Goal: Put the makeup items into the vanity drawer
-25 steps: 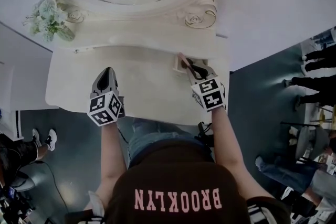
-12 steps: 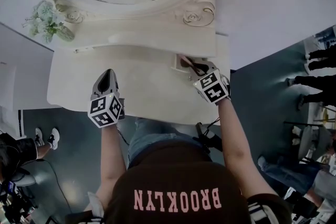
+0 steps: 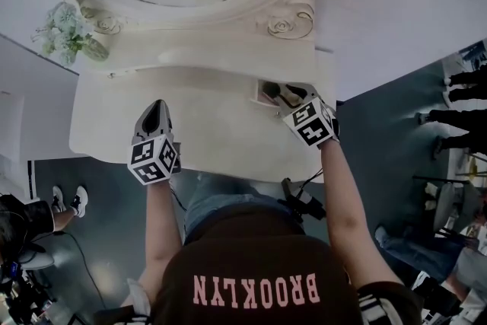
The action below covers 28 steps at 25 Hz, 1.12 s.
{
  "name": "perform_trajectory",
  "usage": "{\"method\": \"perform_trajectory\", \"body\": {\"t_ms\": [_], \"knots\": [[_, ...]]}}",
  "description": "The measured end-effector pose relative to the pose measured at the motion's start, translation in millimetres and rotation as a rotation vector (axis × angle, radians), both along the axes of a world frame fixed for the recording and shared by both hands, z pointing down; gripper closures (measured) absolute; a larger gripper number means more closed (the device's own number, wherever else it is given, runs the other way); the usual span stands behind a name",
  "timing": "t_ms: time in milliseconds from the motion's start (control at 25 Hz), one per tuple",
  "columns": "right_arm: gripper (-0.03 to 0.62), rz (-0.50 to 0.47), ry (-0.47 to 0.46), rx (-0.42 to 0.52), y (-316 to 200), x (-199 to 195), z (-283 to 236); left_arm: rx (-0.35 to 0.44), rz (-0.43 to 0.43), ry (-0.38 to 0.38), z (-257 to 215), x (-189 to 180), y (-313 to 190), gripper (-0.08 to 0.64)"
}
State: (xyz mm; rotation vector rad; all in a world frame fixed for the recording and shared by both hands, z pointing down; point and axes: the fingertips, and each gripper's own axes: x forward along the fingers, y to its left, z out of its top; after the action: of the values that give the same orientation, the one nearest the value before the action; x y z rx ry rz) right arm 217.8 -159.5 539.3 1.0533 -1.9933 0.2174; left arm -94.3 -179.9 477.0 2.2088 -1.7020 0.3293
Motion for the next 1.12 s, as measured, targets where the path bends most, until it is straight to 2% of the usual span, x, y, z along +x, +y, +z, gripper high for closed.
{"method": "perform_trajectory", "body": {"t_ms": [200, 280, 480, 840, 1120], "knots": [[0.484, 0.136, -0.095, 0.075, -5.5, 6.6, -18.7, 0.015, 0.020, 0.002, -1.0, 4.5, -3.2, 0.554], [0.594, 0.213, -0.130, 0.109, -5.7, 13.0, -26.4, 0.019, 0.030, 0.004, -1.7, 6.5, -3.9, 0.554], [0.594, 0.323, -0.233, 0.142, 2.7, 14.2, -36.4, 0.021, 0.057, 0.005, -3.1, 10.5, -6.0, 0.554], [0.594, 0.549, -0.281, 0.295, 20.4, 27.0, -64.6, 0.059, 0.201, 0.029, -14.1, 34.3, -28.0, 0.554], [0.595, 0.676, -0.318, 0.391, 42.7, 19.9, -85.7, 0.089, 0.319, 0.047, -28.5, 36.9, -37.4, 0.552]]}}
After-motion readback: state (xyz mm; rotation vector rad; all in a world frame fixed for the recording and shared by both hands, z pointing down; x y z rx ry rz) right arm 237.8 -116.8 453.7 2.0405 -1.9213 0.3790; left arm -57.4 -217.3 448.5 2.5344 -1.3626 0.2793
